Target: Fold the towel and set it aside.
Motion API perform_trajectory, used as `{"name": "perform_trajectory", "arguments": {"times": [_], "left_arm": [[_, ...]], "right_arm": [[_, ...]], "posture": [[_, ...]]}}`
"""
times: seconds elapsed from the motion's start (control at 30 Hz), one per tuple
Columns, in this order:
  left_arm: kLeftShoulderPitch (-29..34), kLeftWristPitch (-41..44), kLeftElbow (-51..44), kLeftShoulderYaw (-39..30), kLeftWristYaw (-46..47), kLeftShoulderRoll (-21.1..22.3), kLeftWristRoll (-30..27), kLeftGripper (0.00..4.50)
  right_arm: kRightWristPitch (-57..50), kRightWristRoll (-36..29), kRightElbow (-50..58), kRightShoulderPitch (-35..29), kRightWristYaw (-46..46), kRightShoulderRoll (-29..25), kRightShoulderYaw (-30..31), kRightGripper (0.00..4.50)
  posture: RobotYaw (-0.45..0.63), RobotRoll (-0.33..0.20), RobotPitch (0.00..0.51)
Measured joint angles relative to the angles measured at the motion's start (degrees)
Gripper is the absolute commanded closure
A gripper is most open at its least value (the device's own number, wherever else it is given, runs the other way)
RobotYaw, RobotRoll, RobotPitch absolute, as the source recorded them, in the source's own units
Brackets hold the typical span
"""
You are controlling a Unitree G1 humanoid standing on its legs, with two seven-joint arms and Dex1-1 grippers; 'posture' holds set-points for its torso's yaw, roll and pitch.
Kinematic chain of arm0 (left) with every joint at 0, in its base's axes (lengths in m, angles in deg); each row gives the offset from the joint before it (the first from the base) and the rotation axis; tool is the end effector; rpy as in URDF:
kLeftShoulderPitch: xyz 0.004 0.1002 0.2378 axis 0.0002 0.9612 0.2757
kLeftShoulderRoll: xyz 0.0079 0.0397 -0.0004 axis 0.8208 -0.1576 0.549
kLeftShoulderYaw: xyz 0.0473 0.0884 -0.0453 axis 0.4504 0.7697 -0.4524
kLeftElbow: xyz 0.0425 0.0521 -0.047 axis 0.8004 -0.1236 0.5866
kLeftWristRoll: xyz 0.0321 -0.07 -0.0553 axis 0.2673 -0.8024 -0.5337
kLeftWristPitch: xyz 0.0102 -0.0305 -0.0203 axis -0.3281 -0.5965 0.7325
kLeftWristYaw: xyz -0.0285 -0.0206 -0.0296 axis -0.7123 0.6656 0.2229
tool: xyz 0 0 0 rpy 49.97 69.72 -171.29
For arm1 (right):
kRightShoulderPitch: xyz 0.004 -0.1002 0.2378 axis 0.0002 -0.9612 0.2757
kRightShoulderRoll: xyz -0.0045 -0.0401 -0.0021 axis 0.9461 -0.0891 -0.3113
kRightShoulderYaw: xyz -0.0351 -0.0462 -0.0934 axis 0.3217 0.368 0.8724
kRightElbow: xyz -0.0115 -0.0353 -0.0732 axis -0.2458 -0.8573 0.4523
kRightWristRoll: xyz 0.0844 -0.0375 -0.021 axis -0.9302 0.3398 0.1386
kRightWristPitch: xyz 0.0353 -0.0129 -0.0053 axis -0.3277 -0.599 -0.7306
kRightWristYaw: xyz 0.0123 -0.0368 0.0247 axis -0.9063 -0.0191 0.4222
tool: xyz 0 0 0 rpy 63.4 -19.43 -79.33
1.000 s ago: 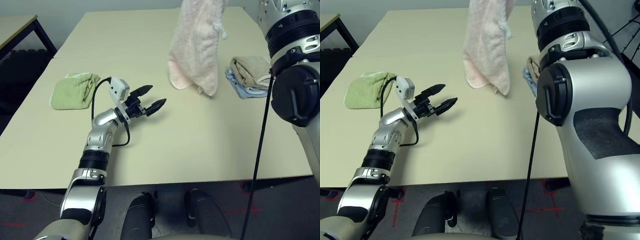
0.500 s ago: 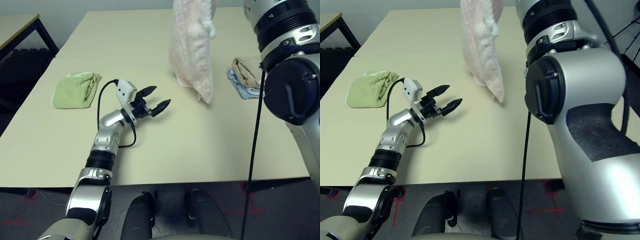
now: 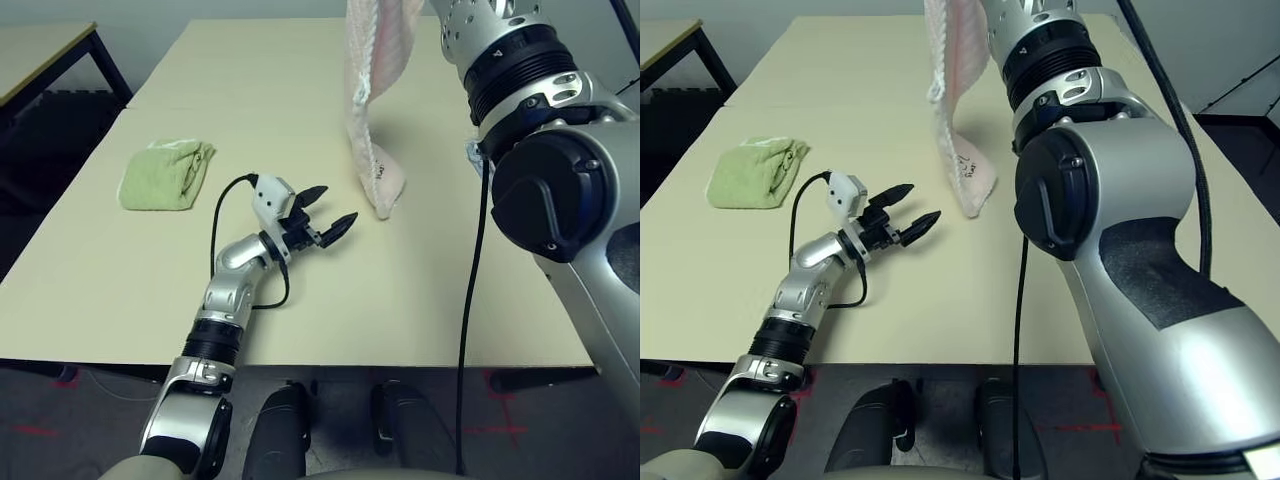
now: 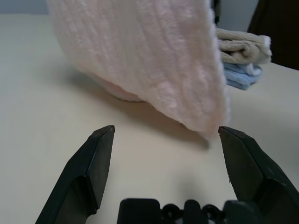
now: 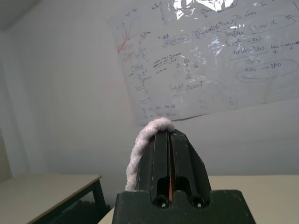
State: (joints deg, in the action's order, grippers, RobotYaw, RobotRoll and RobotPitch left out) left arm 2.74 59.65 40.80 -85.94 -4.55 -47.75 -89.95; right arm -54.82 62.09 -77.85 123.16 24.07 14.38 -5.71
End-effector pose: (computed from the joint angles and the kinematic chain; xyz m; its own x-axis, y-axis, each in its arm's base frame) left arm 0.3026 0.1384 0.0880 0.7109 -0.6964 0.0981 0.7024 0.7101 -0.0498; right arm 0.3567 -0.0800 0.3823 0.7555 0.2472 0.6067 -0.4332 0.8832 0.1795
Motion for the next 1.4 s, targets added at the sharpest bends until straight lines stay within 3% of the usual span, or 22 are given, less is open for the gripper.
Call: {"name": "perform_trajectory", "arguments": {"times": [0.27,0.43,0.6,0.73,0.9,1.17,1.4], "left_arm": [[-4.19,10.88,3.3,-2.83,1.54,-5.53,-5.73,0.0],[-2.81,22.01,-4.3,-0.8,-1.58,-6.08,-10.28,0.0],[-0.3,26.43,-8.31,0.27,-1.14,-6.67,-11.14,0.0],[-0.39,26.82,-7.42,1.19,1.36,-8.04,-10.11,0.0],[-3.96,23.4,0.49,0.99,7.09,-9.88,-6.69,0.0],[-7.44,20.31,6.09,1.4,7.94,-10.33,-4.37,0.0],[-7.6,20.17,7.34,2.46,7.91,-10.33,-2.51,2.45]], "right_arm": [[0.06,0.22,0.0,0.01,-0.21,-0.42,-0.1,4.46],[0.07,0.64,0.0,0.01,-0.27,-0.43,-0.06,4.46],[0.34,0.7,0.0,0.01,-0.51,-0.39,-0.07,4.46],[0.54,0.69,0.0,0.01,-0.62,-0.25,-0.09,4.46],[0.58,0.69,0.0,0.03,-0.6,-0.08,-0.11,4.46],[0.61,0.69,0.0,0.03,-0.64,-0.11,-0.11,4.46],[0.62,0.69,0.0,0.03,-0.76,-0.12,-0.11,4.5]], "posture": [[-0.01,0.0,0.122],[0.0,0.0,0.121],[0.0,0.0,0.117],[0.0,0.0,0.114],[-0.01,0.0,0.113],[-0.02,0.0,0.117],[-0.02,0.0,0.118]]}}
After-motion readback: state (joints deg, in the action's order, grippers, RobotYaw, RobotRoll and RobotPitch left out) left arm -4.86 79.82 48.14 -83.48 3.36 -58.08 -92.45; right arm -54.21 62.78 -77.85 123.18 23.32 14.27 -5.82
